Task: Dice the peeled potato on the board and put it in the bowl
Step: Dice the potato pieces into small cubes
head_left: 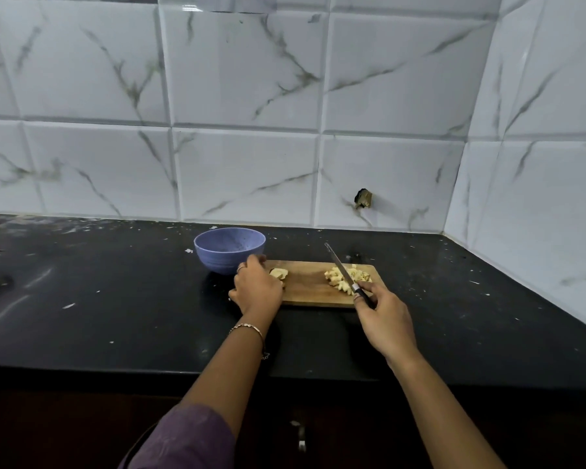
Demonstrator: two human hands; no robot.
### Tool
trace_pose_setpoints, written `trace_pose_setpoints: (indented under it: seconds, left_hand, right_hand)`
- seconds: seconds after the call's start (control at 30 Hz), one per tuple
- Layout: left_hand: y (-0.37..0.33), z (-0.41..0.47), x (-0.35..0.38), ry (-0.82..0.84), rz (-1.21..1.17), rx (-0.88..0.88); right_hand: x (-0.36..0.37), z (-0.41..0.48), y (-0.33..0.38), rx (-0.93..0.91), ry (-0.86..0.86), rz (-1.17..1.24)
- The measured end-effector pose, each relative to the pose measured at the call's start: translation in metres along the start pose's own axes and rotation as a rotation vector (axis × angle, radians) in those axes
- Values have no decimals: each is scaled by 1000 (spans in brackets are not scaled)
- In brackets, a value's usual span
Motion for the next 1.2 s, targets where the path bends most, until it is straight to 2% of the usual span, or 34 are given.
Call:
trace_pose_setpoints:
  seconds: [0.1, 0.27, 0.53, 0.6, 0.73, 0.9, 1.03, 1.2]
  left_hand:
    - [17, 4, -4, 102, 11, 1]
    - [12, -1, -7, 214, 55, 143]
    - [-6, 1, -11, 170, 478, 502]
    - [-9, 0, -13, 105, 494, 550]
    - [-15, -3, -18, 0, 365, 559]
    - [-37, -15, 0, 42, 407, 678]
    - [-54, -29, 24, 156, 628, 813]
    - [-47, -29, 26, 204, 536, 707]
  right_hand:
    - [3, -1, 7, -29, 10, -53]
    - [19, -8, 20, -50, 56, -126]
    - [25, -11, 19, -17, 68, -56]
    - [23, -10, 15, 16, 56, 8]
    - [18, -10, 12, 53, 4, 80]
    - [17, -13, 11, 35, 21, 75]
    - [19, -12, 10, 47, 44, 74]
    - [19, -11, 9, 74, 27, 59]
Point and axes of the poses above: each hand's wrist, its own z-axis towards the middle knuckle, its own x-axis out of the palm, y = z × x, the point moved 5 cm from there along z, towards the middle knuckle, and after that the axes turned 11 degrees about x, right-handed, at the moved point
